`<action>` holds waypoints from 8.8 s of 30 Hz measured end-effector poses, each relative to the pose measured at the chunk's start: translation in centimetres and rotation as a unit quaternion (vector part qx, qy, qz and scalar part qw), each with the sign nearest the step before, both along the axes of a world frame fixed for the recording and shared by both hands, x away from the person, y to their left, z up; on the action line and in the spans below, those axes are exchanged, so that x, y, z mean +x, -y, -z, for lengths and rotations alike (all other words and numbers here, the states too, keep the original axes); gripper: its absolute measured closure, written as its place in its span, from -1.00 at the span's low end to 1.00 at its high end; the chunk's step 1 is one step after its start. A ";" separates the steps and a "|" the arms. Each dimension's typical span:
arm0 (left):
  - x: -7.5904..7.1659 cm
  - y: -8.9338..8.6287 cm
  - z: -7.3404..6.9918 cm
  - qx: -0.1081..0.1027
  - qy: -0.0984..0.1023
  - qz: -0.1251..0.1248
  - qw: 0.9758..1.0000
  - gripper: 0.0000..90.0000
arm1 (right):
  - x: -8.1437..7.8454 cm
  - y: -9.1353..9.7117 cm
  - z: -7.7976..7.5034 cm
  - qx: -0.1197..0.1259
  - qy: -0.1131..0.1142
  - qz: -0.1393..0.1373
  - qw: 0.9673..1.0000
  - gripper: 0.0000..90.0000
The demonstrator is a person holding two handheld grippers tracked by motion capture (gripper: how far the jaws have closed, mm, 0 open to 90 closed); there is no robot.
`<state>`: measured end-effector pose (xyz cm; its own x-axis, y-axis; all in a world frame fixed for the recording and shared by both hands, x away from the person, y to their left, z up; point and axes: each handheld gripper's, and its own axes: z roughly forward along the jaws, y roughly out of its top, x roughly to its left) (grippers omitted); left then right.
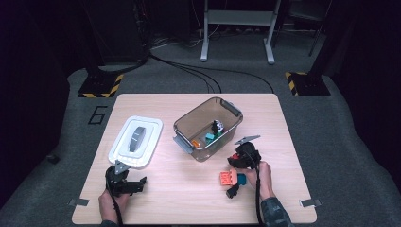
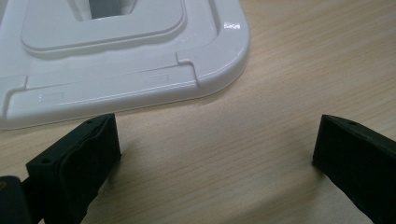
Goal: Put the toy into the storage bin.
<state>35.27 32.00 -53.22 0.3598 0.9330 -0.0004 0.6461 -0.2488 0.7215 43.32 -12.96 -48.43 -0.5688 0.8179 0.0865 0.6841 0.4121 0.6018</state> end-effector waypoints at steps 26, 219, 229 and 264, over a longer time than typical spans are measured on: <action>0.0 0.0 0.0 0.000 0.001 0.000 1.000 -0.99 | 1.9 3.0 -2.8 0.019 0.028 0.044 0.998 0.30; 0.0 0.0 0.0 0.000 0.001 0.001 1.000 -0.98 | -4.1 4.1 1.1 -0.003 -0.005 0.122 0.993 0.15; 0.0 0.0 0.0 0.000 0.001 0.001 1.000 -0.98 | -3.5 4.4 1.2 -0.010 -0.004 0.106 0.994 0.28; 0.0 0.0 0.0 -0.001 0.001 0.001 1.000 -0.98 | -0.8 5.4 -3.5 0.029 0.037 0.099 0.994 0.31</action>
